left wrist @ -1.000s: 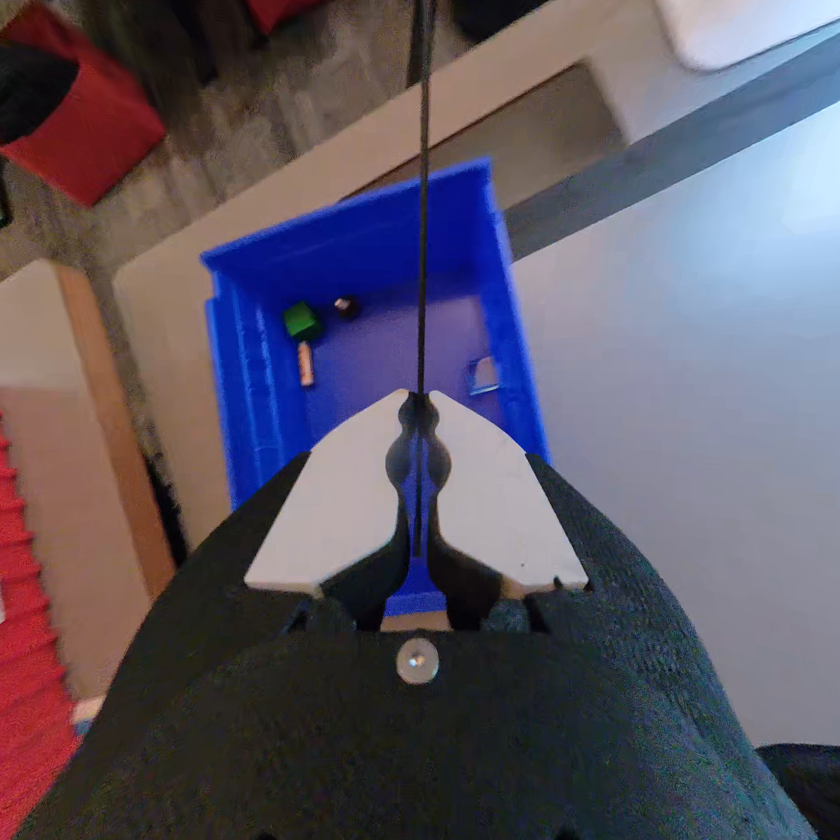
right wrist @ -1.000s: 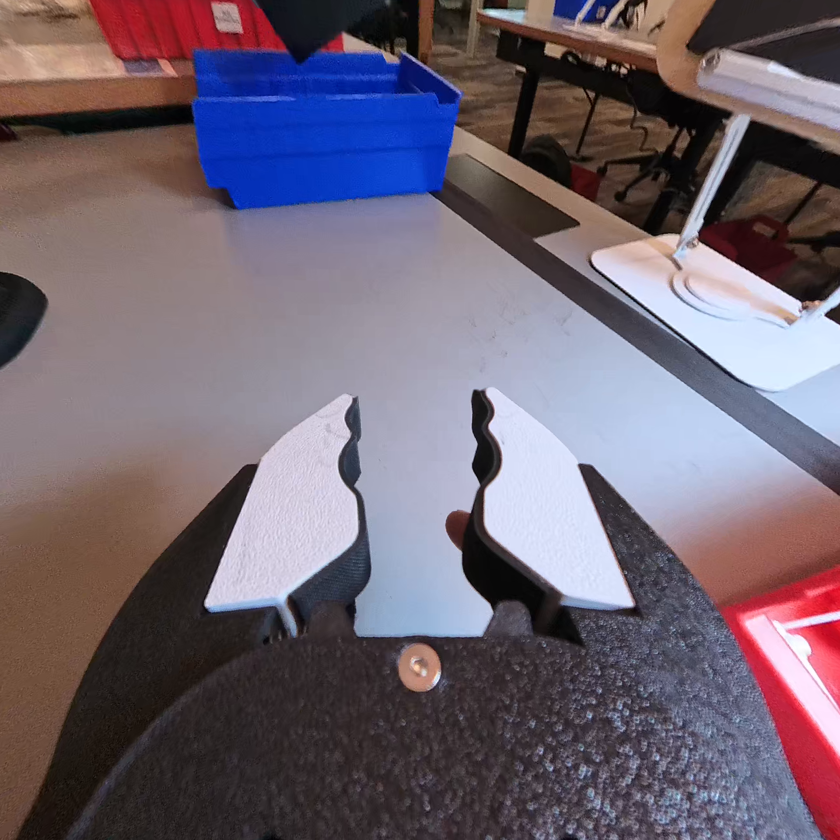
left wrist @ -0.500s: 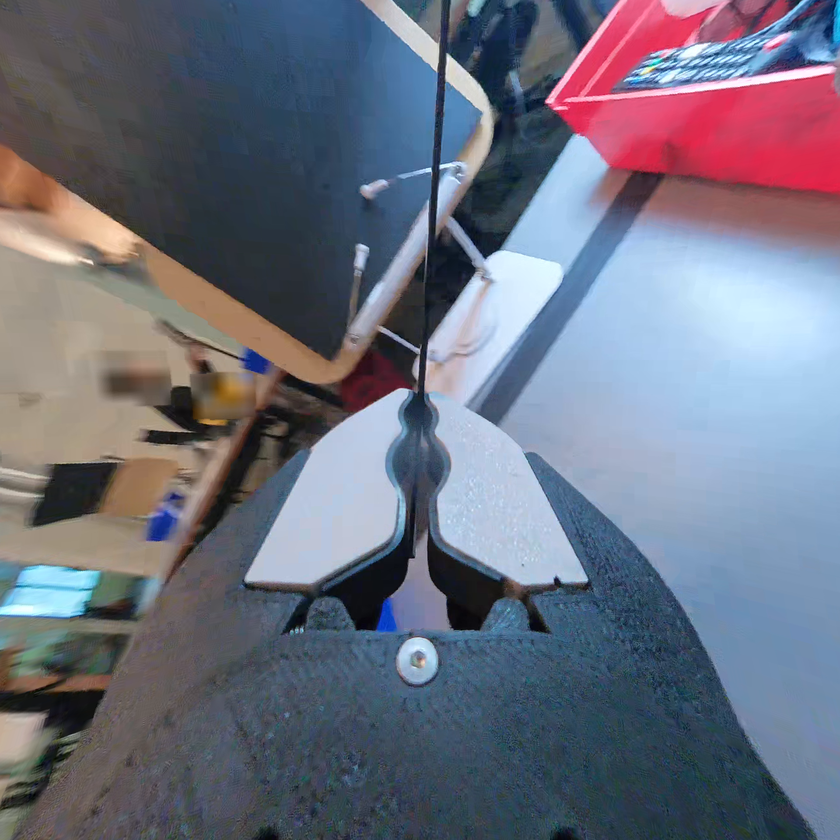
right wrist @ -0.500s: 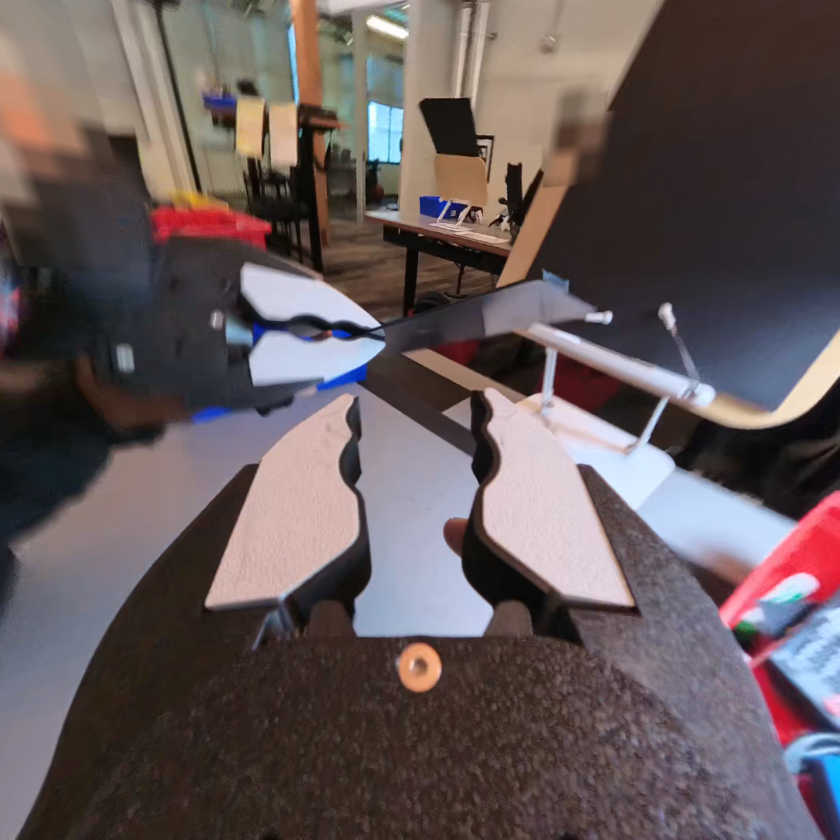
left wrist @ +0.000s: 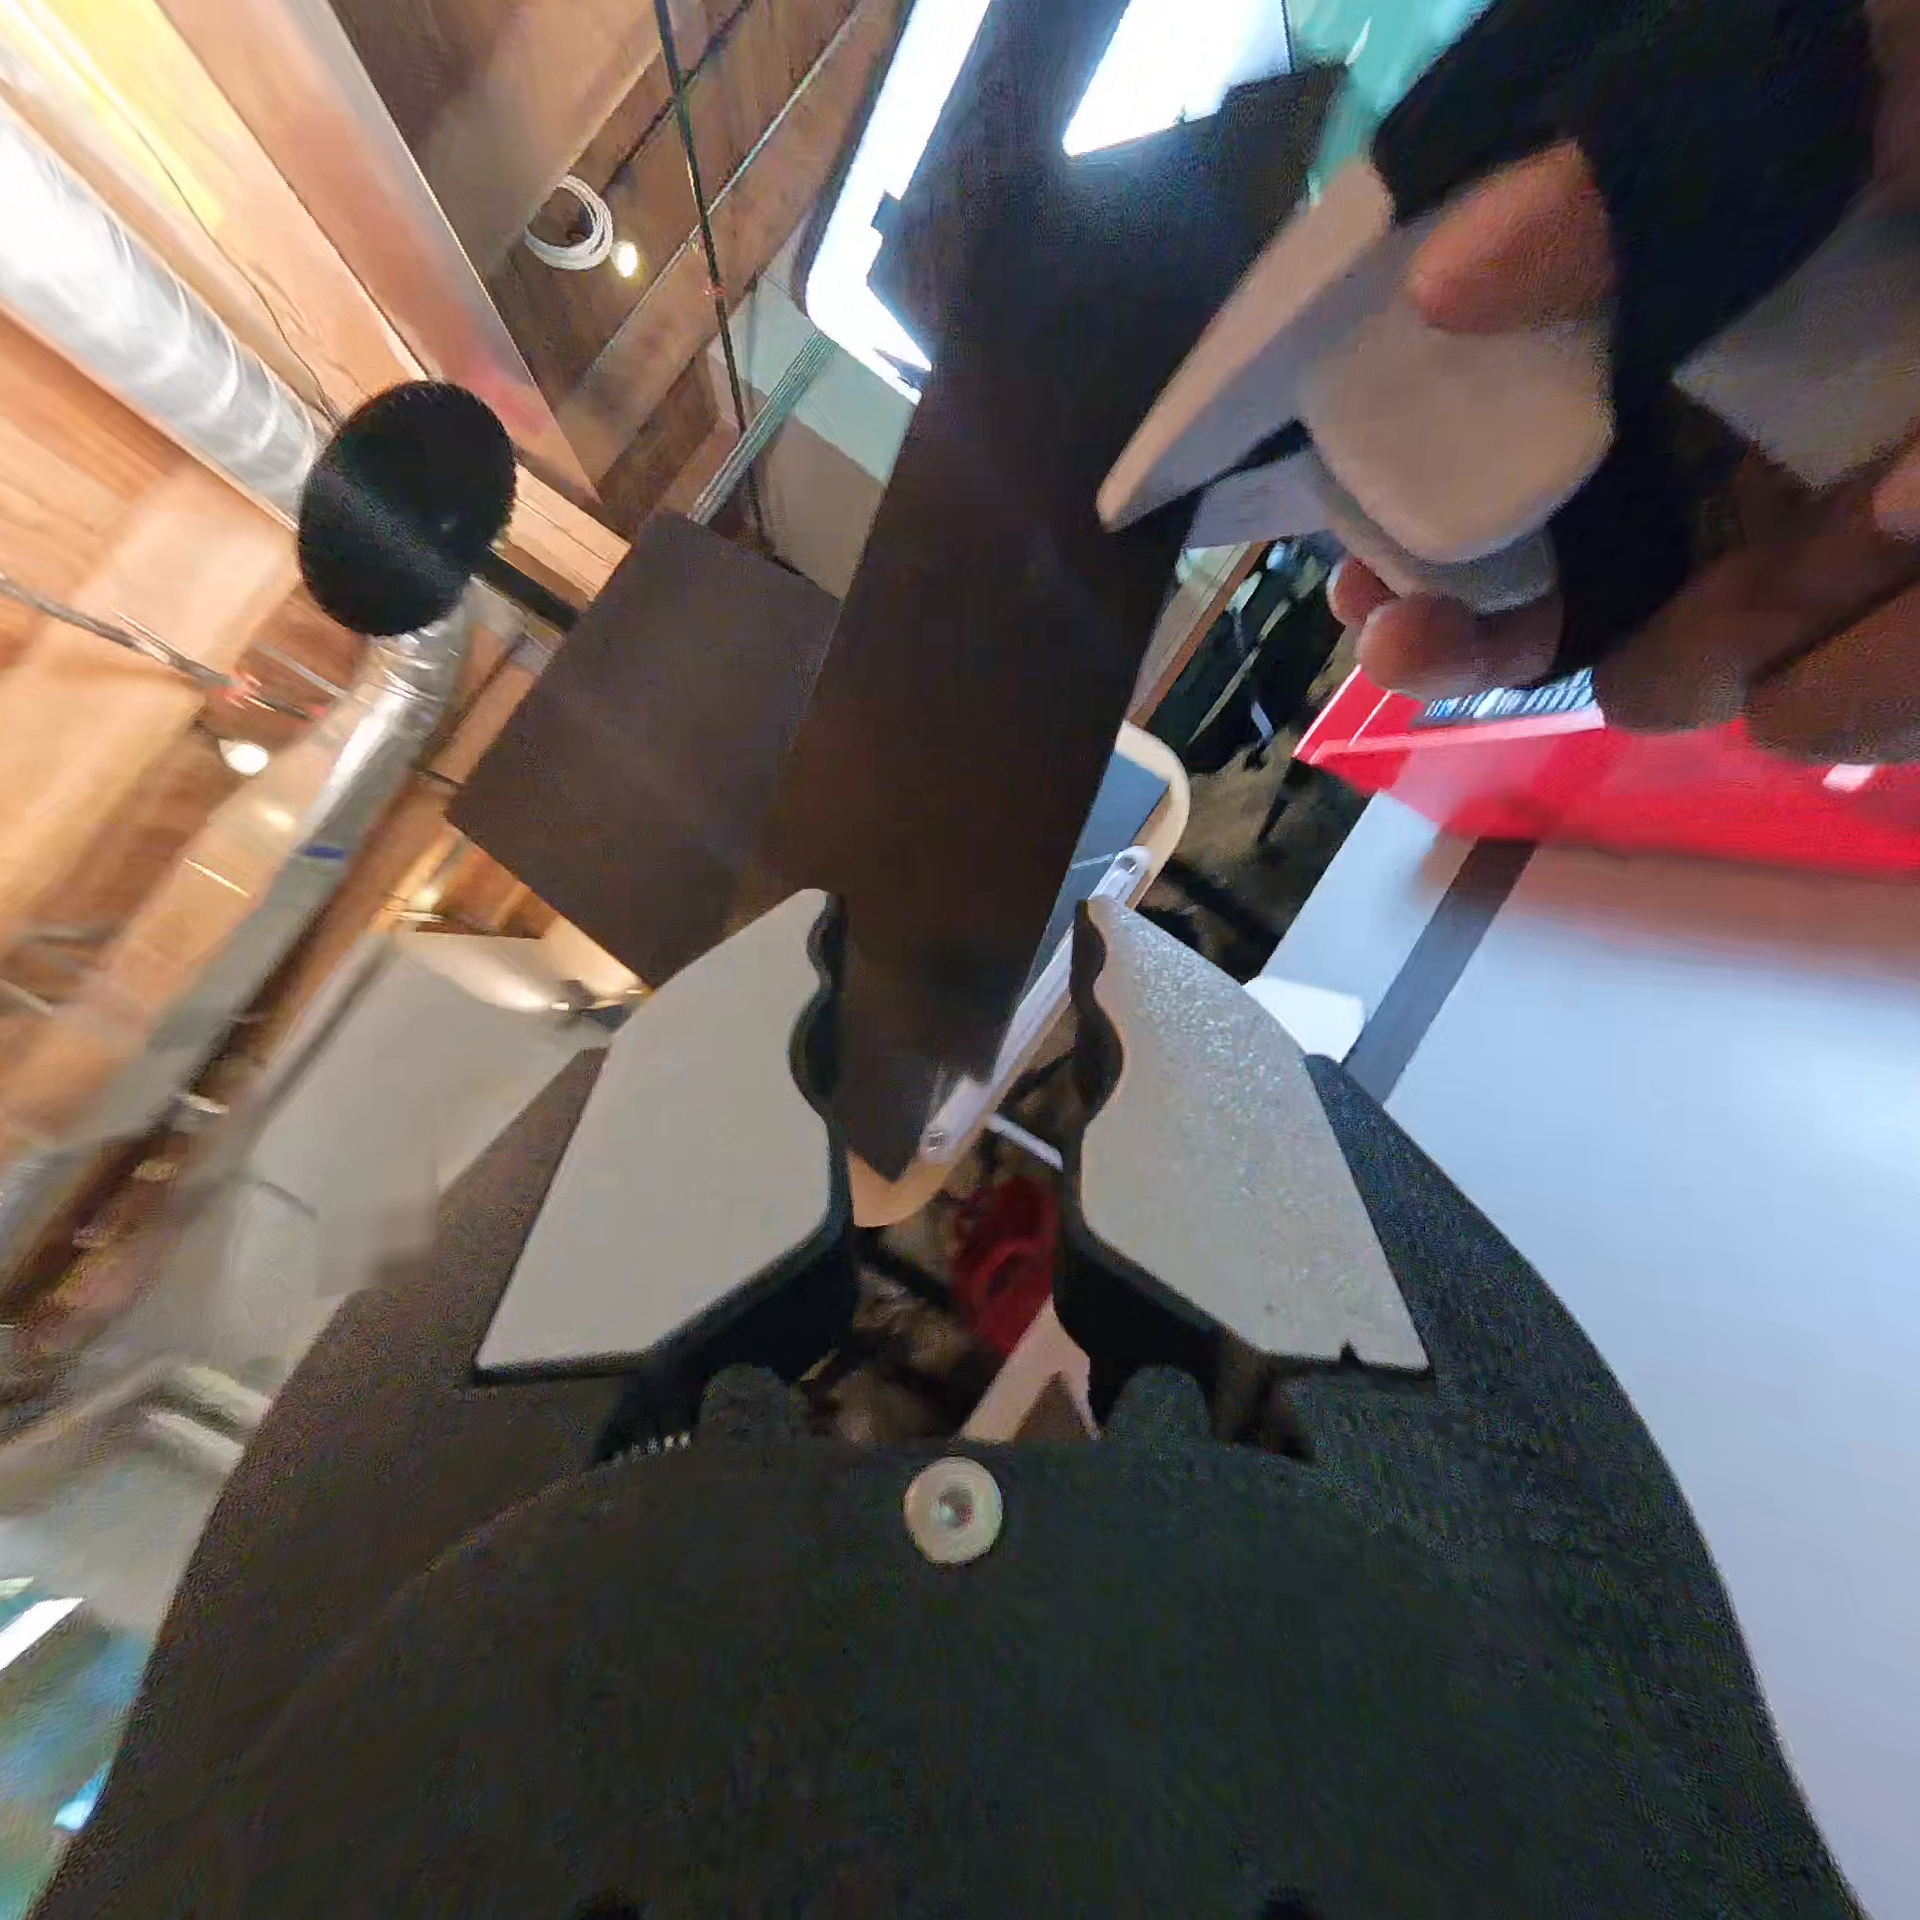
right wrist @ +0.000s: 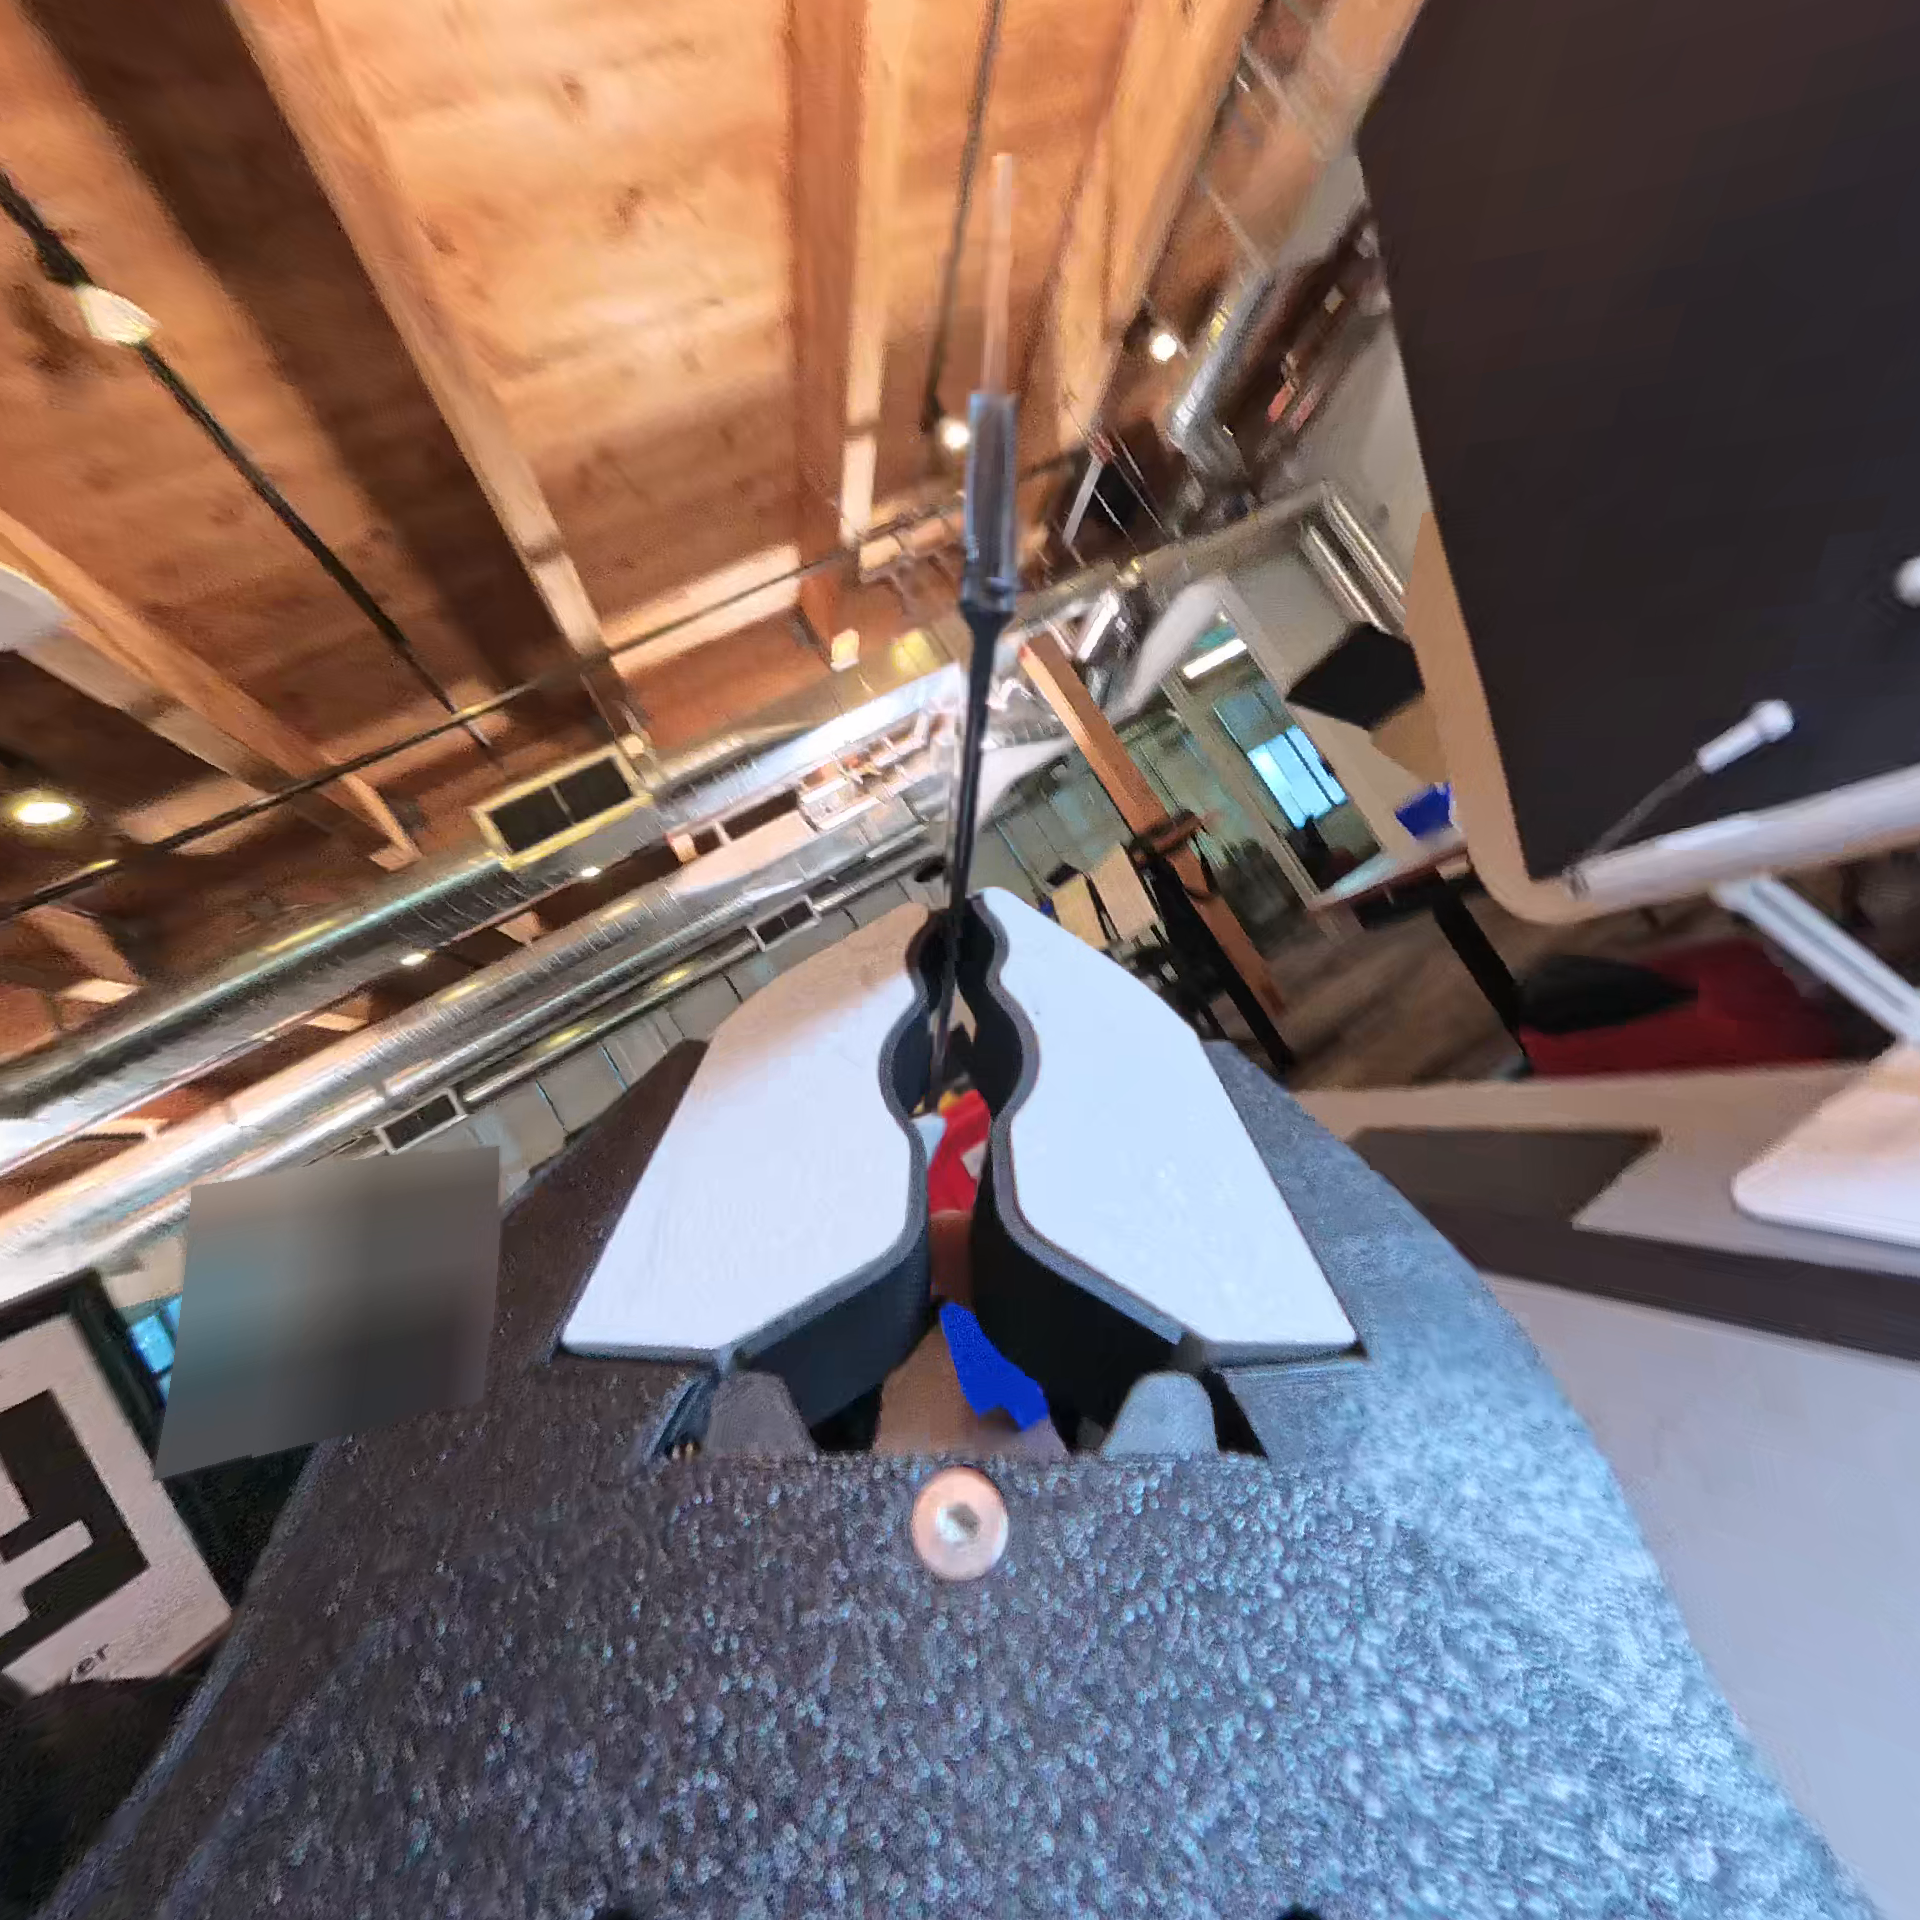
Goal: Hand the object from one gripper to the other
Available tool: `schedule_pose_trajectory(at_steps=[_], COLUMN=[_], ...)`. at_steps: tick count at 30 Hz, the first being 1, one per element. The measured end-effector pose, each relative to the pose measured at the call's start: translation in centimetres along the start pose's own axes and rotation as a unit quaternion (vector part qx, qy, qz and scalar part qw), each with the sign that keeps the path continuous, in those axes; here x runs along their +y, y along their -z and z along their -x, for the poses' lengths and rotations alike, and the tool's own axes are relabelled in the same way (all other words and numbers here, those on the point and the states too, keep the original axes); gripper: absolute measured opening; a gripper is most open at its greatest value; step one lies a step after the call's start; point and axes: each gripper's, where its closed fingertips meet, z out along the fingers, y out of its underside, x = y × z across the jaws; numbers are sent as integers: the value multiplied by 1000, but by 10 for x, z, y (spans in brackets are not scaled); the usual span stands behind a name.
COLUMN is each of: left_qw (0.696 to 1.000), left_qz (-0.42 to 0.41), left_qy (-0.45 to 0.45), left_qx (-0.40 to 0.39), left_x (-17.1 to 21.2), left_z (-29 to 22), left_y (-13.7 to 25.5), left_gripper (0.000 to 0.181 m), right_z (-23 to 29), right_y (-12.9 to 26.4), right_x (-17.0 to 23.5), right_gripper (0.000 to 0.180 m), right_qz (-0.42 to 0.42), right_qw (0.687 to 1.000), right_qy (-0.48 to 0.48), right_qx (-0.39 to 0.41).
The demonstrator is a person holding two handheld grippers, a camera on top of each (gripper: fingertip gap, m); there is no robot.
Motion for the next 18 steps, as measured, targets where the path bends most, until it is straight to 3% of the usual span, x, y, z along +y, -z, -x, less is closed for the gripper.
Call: schedule_pose_trajectory(at_steps=[2,3,6,8,9,12,15,18], left_qw=[981,954,831,756,735,729,760,743], left_qz=[-47,-66,-113,-151,-167,-192,-188,-217], left_qy=[179,275,492,566,584,583,561,568], left_qx=[65,100,235,292,302,304,269,278], left_x=[-14,-19,-34,-49,-56,-76,-82,-93], left_z=[12,17,12,7,6,5,11,22], left_y=[8,11,15,18,19,17,10,15], left_gripper=[45,45,48,44,40,34,6,2], right_z=[16,24,45,51,52,54,58,65], right_y=[10,15,26,29,28,23,19,13], right_x=[-24,-34,-52,-53,-50,-39,-35,-37], right_gripper=[2,2,2,2,2,1,2,3], right_qz=[-26,-44,-81,-97,-96,-93,-95,-95], right_qw=[998,995,986,982,981,979,977,976], right_qy=[30,44,39,37,32,25,13,23], right_qx=[-54,-75,-140,-159,-167,-179,-192,-194])
